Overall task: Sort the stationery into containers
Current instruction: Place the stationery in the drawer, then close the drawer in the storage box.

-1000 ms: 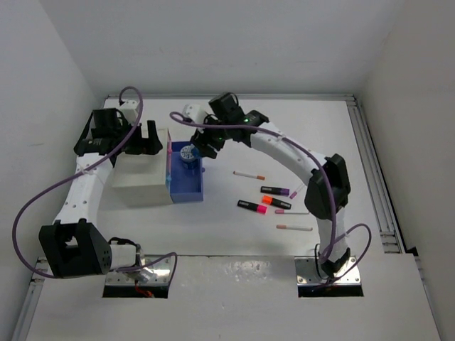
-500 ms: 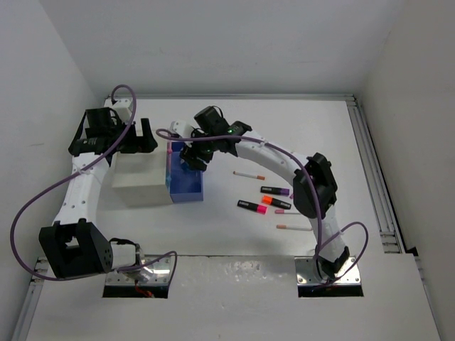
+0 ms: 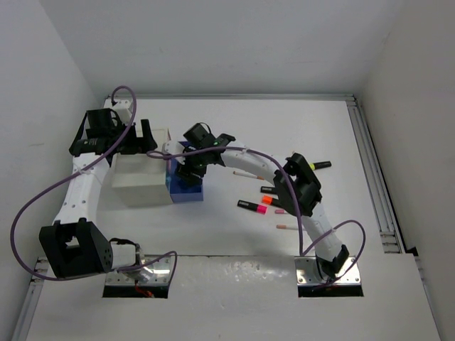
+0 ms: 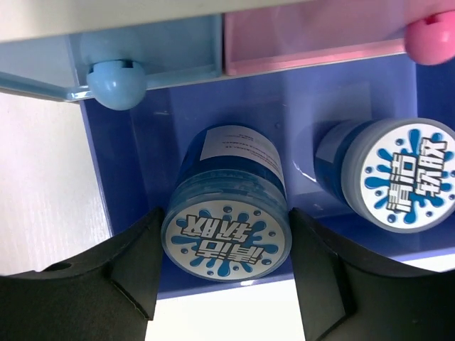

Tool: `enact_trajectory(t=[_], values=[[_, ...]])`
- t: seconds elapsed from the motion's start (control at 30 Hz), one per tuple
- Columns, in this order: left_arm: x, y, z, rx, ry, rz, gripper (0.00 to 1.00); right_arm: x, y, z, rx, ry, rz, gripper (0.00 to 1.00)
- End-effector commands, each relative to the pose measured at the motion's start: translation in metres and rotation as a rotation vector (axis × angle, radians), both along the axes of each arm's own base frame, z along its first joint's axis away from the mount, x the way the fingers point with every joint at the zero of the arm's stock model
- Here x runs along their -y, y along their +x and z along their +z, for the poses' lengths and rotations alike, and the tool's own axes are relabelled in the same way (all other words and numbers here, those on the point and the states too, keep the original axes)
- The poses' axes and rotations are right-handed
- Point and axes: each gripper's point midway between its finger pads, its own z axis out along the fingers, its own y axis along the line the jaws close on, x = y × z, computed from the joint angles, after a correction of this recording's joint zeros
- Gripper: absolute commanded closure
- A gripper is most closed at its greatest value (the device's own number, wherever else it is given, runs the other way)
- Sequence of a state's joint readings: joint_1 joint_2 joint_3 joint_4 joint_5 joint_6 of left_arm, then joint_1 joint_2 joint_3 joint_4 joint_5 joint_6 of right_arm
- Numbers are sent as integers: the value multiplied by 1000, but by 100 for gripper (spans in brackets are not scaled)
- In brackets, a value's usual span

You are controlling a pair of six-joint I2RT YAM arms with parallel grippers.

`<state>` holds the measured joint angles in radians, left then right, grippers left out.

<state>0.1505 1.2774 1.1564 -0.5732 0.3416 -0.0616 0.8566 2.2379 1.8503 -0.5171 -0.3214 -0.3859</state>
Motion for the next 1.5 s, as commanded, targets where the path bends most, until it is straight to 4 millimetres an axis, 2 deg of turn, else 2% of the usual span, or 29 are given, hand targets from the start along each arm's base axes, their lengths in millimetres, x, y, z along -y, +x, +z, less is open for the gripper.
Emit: enact_trajectory(t=[0.0,0.03,0.07,0.13,0.17,0.27,0.3,0.4,0.47,0.5,0.57,0.6,0.67,0.7,0.73,0.77,0.9,1.0,1.03,1.07,1.17,1.2,1.23,1.27,1.3,1.33,1.47], values=[[-4,5,4,26,2,16,0,-15,11,29,76,56,30,76],[-4,5,4,26,3,17,0,-15,11,30,78,55,23,69],[-4,5,3,24,4,17,0,-17,10,33,85,59,23,51],[-4,6,3,24,3,18,0,-17,11,40,91,64,-4,35],[-4,6,5,27,2,16,0,-18,13,49,102,81,-14,28],[-3,6,6,36,4,-2,0,-20,13,70,109,122,-37,23],[-2,6,7,40,6,-11,0,-20,12,82,119,142,-42,22],[-1,8,11,61,6,-20,0,-19,10,98,113,183,-74,15],[0,9,15,71,9,-24,0,-19,9,109,105,212,-87,17],[-1,9,15,72,16,-32,0,-15,5,115,76,234,-115,20],[-3,9,21,88,36,-32,0,-11,11,130,53,306,-166,25],[-4,8,21,87,49,-34,0,-3,9,133,-2,335,-226,32],[-8,6,24,100,97,-51,1,10,24,140,-65,399,-322,40],[-11,4,23,94,124,-64,2,15,23,136,-151,418,-389,44],[-15,3,24,92,144,-52,2,28,36,135,-191,435,-450,52],[-17,1,29,99,156,-41,2,33,38,132,-244,446,-471,55],[-36,-8,38,92,214,52,2,60,54,102,-423,453,-632,67],[-49,-14,47,96,241,84,1,69,57,86,-492,457,-681,76],[-55,-16,49,98,243,93,1,69,57,79,-511,456,-688,84],[-58,-18,48,92,247,82,0,70,55,74,-554,456,-704,87],[-65,-22,44,74,213,65,0,72,54,57,-640,458,-750,92],[-61,-22,44,72,178,33,0,71,53,57,-670,471,-742,92],[-71,-21,36,42,148,42,0,69,51,54,-698,474,-741,92],[-71,-25,29,9,120,23,0,68,48,48,-741,474,-754,92],[-66,-24,30,12,73,-14,0,65,46,51,-761,489,-738,91],[-75,-24,23,-8,42,-4,1,63,46,49,-781,492,-743,91],[-83,-22,13,-24,-13,-15,2,60,45,37,-857,494,-774,91]])
